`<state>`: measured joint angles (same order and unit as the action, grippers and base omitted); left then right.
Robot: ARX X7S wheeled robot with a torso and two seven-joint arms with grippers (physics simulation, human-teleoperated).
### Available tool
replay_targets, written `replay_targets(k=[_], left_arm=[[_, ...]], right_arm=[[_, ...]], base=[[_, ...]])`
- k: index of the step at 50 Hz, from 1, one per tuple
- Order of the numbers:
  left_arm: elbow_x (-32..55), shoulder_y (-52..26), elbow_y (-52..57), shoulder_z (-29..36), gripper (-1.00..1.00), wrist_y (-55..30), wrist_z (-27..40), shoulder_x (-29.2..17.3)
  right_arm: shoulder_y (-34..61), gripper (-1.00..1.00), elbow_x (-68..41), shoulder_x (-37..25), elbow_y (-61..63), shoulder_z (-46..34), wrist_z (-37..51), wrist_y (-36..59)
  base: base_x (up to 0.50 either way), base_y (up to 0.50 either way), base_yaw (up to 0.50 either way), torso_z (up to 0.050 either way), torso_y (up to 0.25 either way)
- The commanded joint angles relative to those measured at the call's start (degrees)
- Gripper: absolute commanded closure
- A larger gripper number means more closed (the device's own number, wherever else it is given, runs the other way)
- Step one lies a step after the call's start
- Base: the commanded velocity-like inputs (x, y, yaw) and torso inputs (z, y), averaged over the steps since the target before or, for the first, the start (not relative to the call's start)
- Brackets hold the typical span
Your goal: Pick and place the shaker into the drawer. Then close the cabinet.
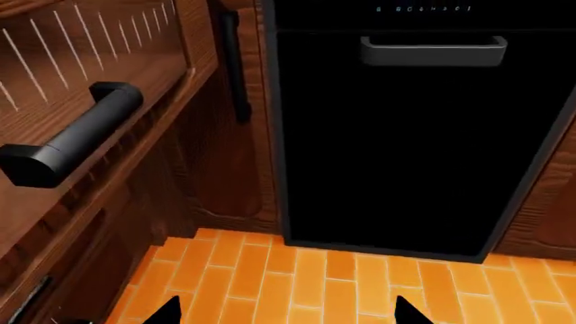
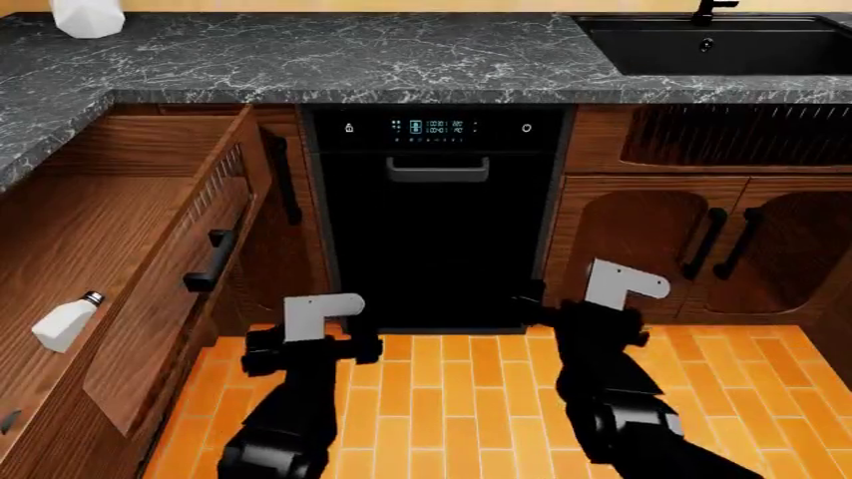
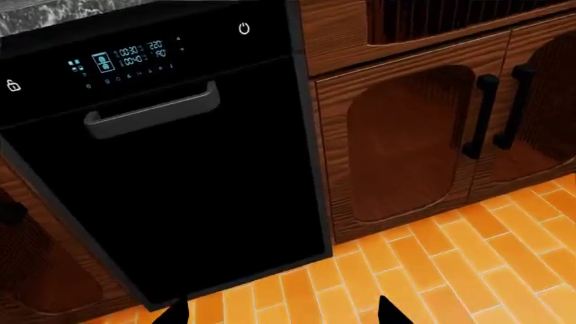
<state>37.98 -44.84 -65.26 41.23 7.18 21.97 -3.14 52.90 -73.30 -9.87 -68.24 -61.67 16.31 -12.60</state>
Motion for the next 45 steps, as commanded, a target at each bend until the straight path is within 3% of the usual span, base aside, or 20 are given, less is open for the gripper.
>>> replay_targets(k=[1,9,20,24,35,45], left_arm=[[-2.08,2.84,-9.66,0.29,-1.0,9.57,1.3,2.93],[-7.23,2.46,-9.62,1.68,-1.0,7.85,-1.0,2.94],[-10.7,2.46,-9.68,3.74,-1.0,-4.61,-5.26,3.07],[-11.78,2.49,-9.68,3.19,-1.0,-5.6,-5.68,3.04],[-16.74,2.77,-9.67,-3.24,-1.0,-1.01,-5.35,2.49],[-20.75,3.43,-9.65,-7.65,-1.0,4.1,-5.48,2.53]], right_arm=[[-8.22,-1.0,6.51,4.86,-6.73,6.79,-4.86,-3.15],[-8.25,-1.0,20.13,6.31,-6.74,17.25,-5.63,1.16],[-9.34,-1.0,41.18,7.33,-6.73,32.43,-6.07,4.92],[-9.49,-1.0,47.28,7.64,-6.73,37.23,-6.95,7.86],[-9.72,-1.0,58.4,8.27,-6.72,48.68,-9.23,8.39],[-9.92,-1.0,63.59,8.48,-6.72,55.22,-12.05,8.72]], base=[[0.0,0.0,0.0,0.0,0.0],[0.0,0.0,0.0,0.0,0.0],[0.0,0.0,0.0,0.0,0.0],[0.0,0.0,0.0,0.0,0.0],[0.0,0.0,0.0,0.0,0.0],[0.48,-0.18,0.0,0.0,0.0]])
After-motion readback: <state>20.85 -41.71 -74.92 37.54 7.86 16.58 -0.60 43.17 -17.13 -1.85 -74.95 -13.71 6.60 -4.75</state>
